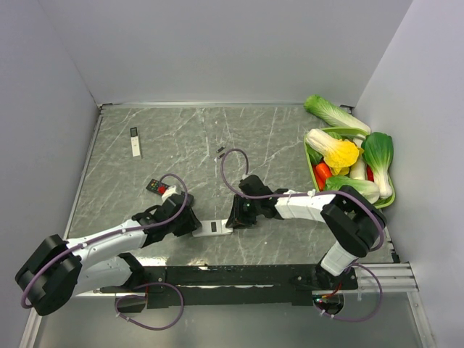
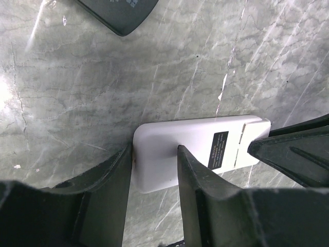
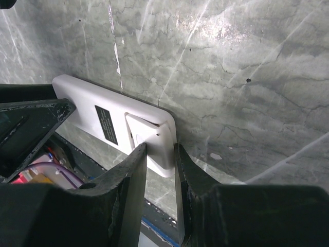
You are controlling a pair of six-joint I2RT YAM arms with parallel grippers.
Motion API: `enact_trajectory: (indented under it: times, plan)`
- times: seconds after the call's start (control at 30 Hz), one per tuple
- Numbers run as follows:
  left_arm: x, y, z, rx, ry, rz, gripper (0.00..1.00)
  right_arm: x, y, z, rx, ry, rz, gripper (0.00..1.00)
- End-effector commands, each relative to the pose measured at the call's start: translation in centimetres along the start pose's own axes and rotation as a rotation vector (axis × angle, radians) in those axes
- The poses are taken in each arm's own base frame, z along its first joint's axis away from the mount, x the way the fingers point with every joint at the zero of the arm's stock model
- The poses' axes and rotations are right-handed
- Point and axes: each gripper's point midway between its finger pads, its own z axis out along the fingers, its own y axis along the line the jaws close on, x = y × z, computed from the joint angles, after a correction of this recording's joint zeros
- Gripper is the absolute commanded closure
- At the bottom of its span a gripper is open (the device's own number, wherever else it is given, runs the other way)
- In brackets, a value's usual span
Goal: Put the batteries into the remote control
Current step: Load the battery cover into the remote control.
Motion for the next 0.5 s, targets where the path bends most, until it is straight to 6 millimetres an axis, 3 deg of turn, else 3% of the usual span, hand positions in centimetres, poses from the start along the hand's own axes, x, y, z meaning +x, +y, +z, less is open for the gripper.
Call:
enact_trajectory:
  times: [0.0, 0.2, 0.27, 0.47]
  plan:
    - [2.41, -0.52, -0.17, 0.049, 0.099, -0.031, 0.57, 1.72, -1.04, 0.61, 0.076, 0.032, -0.029, 0.69]
    - [2.28, -0.37, -0.14, 0.043, 0.091, -0.035, 0.56, 1.83, -0.84, 0.52, 0.105, 0.031, -0.065, 0.64]
    - [2.31, -0.34, -0.12, 0.041, 0.091, -0.034, 0.55, 1.67, -0.59, 0.49, 0.110, 0.020, -0.079, 0.57]
    - [2.35, -0.33, -0.12, 0.042, 0.093, -0.034, 0.55, 1.28, -0.51, -0.26, 0.142, -0.004, -0.109, 0.56]
